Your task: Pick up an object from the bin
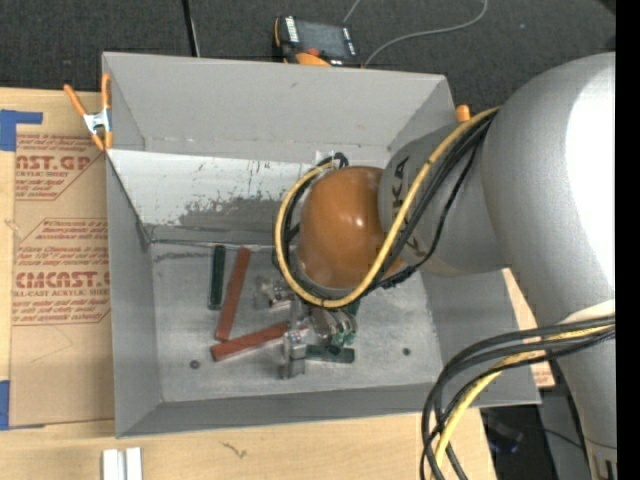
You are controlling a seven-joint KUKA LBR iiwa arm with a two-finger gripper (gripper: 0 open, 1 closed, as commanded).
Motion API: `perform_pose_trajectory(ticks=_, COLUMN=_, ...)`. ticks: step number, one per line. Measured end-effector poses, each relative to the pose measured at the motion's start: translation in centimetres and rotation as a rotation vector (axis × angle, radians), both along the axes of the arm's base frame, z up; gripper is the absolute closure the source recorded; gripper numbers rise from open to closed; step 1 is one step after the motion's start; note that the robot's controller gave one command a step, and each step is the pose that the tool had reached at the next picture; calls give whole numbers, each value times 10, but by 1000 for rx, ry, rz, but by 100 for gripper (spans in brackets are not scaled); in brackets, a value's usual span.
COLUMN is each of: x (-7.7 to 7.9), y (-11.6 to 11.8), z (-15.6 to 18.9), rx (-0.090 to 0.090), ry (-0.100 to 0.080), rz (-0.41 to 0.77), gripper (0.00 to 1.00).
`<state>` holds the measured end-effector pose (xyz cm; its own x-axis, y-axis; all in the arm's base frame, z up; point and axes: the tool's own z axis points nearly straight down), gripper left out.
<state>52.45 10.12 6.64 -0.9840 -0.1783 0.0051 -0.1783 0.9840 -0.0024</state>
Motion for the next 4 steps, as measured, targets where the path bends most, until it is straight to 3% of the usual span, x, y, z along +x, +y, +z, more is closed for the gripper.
perform_pose_trajectory(ticks=1, x=1, y=5, z=4, rx=5, ry=-4, rz=5, gripper=100)
perform_pose_trajectory(ticks=2, x=15, y=32, z=108, rx=6, ry=-13, rz=-3, gripper=100)
perform_pose_trajectory(ticks=3, x=9, y=43, z=50, rx=5, ry=-1, rz=331, gripper=100)
perform_pose_trajectory(ticks=4, x=4, y=54, z=183, rx=6, ry=-15, rz=324, gripper=100)
